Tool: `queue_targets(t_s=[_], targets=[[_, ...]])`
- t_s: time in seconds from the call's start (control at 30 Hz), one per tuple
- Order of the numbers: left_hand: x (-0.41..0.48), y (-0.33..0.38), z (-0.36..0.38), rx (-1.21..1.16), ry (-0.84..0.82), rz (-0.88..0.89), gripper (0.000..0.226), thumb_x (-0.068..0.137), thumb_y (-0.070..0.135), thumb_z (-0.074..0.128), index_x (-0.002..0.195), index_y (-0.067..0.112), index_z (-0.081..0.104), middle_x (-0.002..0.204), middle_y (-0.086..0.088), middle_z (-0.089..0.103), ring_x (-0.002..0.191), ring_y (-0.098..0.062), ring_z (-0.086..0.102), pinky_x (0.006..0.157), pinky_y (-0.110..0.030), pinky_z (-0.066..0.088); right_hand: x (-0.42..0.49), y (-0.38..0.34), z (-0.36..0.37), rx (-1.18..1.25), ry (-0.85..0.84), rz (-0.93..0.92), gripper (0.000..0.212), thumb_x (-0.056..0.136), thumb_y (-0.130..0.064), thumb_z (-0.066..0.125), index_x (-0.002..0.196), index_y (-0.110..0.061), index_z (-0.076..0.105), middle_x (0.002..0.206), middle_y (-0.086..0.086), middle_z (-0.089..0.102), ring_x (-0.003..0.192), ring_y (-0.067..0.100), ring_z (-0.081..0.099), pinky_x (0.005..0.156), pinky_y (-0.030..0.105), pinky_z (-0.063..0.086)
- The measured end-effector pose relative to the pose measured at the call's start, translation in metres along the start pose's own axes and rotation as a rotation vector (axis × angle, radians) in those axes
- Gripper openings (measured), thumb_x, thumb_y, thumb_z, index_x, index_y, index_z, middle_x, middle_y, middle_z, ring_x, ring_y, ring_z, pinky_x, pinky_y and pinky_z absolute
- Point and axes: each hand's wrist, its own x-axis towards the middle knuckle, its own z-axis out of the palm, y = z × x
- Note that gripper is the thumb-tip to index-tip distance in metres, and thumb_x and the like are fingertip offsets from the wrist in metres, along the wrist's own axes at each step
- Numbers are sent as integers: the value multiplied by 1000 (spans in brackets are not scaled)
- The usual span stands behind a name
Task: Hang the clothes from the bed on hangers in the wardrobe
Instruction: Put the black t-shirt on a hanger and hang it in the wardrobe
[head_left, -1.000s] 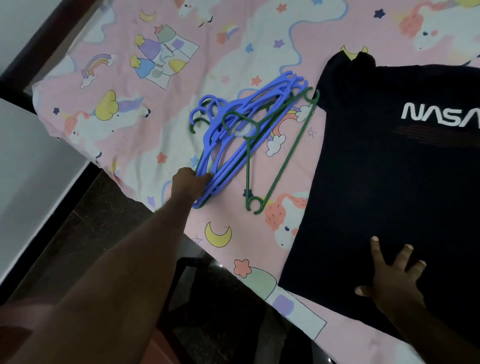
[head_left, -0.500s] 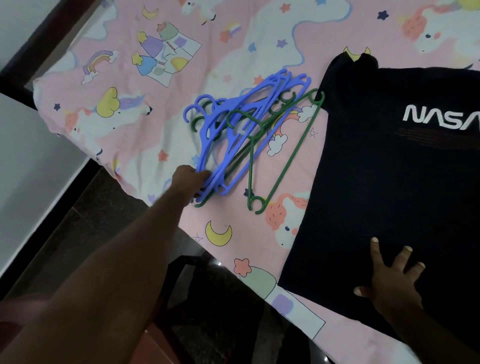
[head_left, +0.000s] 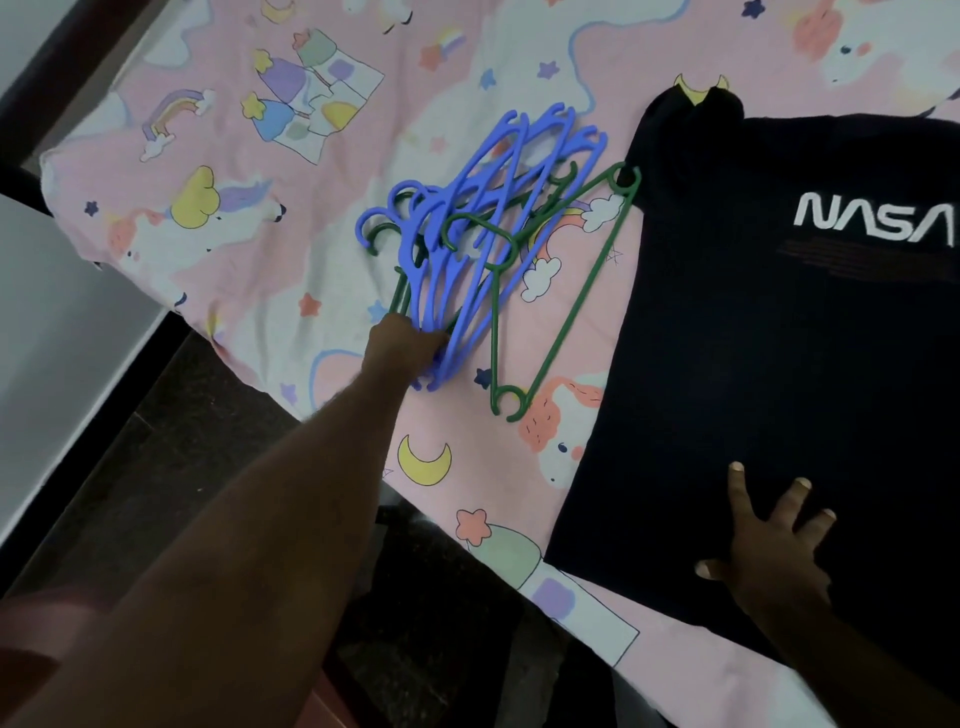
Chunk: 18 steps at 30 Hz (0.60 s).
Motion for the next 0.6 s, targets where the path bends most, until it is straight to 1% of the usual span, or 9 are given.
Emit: queue_targets(t_s=[0.03, 0.07, 0.1, 0.13, 0.2, 0.3, 0.37, 0.47, 0.6], targets=[[0, 1, -1, 25, 36, -3, 32, 82, 33, 68, 67, 5, 58, 40, 0, 55, 31, -10, 54, 39, -20, 40, 0, 0, 0, 0, -1, 0, 126, 77, -49, 77, 147, -42, -27, 152, 19, -33, 144, 50, -13, 96, 63, 43], [0, 1, -3, 56, 90, -4, 32, 81, 35, 67, 71, 6, 59, 50, -3, 59, 42, -13, 60, 47, -21, 41, 0, 1, 0, -1, 0, 1, 126, 77, -49, 78, 147, -42, -27, 152, 19, -33, 144, 50, -13, 96, 63, 43], [1, 1, -6, 87, 151, -6, 32, 79, 37, 65, 76, 6, 61, 64, -6, 61, 58, -21, 64, 56, -24, 42, 1, 1, -1, -2, 1, 0, 127, 76, -49, 78, 147, -42, -27, 152, 18, -33, 144, 50, -13, 97, 63, 43], [2, -1, -11, 113, 209, -15, 34, 79, 39, 63, 81, 5, 64, 76, -9, 62, 72, -28, 63, 62, -27, 41, 1, 1, -1, -3, 0, 0, 127, 76, -49, 78, 147, -42, -27, 153, 18, -33, 144, 50, -13, 97, 63, 43], [5, -7, -23, 129, 302, -33, 38, 81, 41, 60, 86, 4, 68, 86, -14, 64, 85, -34, 62, 68, -31, 41, 0, 1, 0, -2, -2, 4, 127, 76, -50, 78, 147, -42, -26, 153, 18, -32, 144, 50, -13, 98, 63, 43], [8, -19, -41, 157, 387, -58, 36, 84, 37, 55, 89, 4, 68, 91, -16, 65, 95, -37, 61, 78, -37, 46, 0, 1, 0, -1, -1, -5, 126, 76, -49, 78, 148, -42, -26, 152, 18, -33, 144, 50, -13, 97, 64, 43], [8, -28, -50, 147, 436, -83, 37, 88, 33, 51, 100, 2, 64, 102, -19, 65, 101, -39, 59, 85, -40, 46, 0, 2, 0, 7, -6, -2, 126, 77, -49, 78, 147, -43, -26, 152, 17, -34, 144, 49, -14, 98, 65, 42], [5, -38, -52, -2, 439, -140, 39, 93, 33, 47, 110, -1, 56, 111, -21, 62, 100, -41, 61, 86, -43, 49, 1, 1, 0, 12, -3, -1, 126, 76, -49, 79, 148, -43, -24, 152, 16, -34, 144, 49, -14, 97, 65, 42], [2, -45, -39, -215, 440, -194, 40, 92, 38, 44, 102, 1, 56, 105, -21, 65, 95, -41, 64, 86, -47, 53, 0, 2, 1, 2, 5, -8, 126, 75, -50, 78, 148, -43, -24, 152, 16, -33, 144, 49, -13, 96, 65, 42]])
